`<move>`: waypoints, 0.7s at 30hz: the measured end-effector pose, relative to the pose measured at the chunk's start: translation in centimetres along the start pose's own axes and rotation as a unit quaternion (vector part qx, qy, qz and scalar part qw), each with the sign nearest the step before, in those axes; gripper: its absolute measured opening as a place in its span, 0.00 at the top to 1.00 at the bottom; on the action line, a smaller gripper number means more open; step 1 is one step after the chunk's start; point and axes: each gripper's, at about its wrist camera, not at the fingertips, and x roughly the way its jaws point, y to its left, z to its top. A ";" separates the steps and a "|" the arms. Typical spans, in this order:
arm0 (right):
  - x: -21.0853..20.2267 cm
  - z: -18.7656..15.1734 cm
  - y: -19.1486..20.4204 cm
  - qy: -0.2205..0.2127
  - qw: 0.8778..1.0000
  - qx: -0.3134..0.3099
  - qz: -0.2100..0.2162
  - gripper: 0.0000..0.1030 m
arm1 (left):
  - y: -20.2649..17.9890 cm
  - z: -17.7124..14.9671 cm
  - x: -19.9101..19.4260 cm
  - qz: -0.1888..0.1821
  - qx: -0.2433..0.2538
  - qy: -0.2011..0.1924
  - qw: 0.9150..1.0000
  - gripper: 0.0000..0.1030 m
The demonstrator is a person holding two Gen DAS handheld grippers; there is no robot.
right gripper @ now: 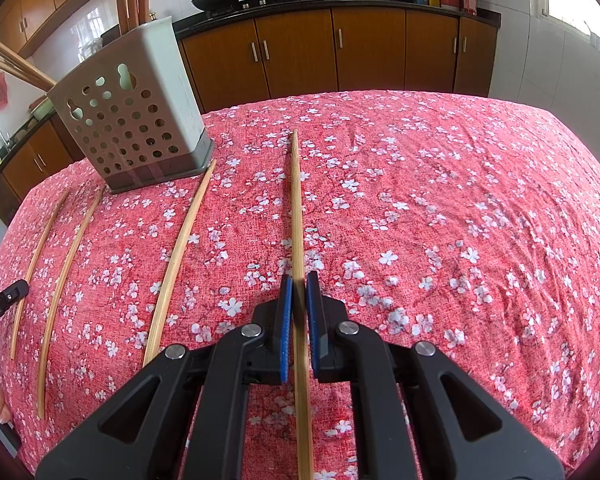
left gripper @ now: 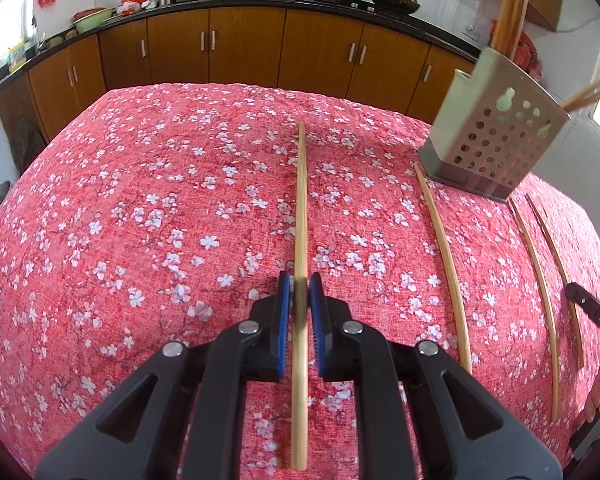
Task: Organize utensils
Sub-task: 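Hold the grasped chopsticks against the table with both tools, then raise both held chopsticks upright and move them over the metal holder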
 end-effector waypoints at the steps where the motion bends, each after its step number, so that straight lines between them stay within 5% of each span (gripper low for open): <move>1: -0.1 -0.1 0.2 0.000 1.000 -0.006 -0.005 0.91 | -0.2 0.0 0.0 0.004 0.010 0.001 1.000 0.88; 15: -2.0 -1.8 -0.5 0.003 1.000 -0.015 0.010 0.93 | -1.3 -1.8 -1.2 0.013 0.057 0.007 0.998 0.92; 21: -5.1 -0.9 -1.3 -0.044 0.999 -0.006 0.013 0.93 | -1.4 -0.9 -3.5 0.002 0.055 -0.023 0.998 0.92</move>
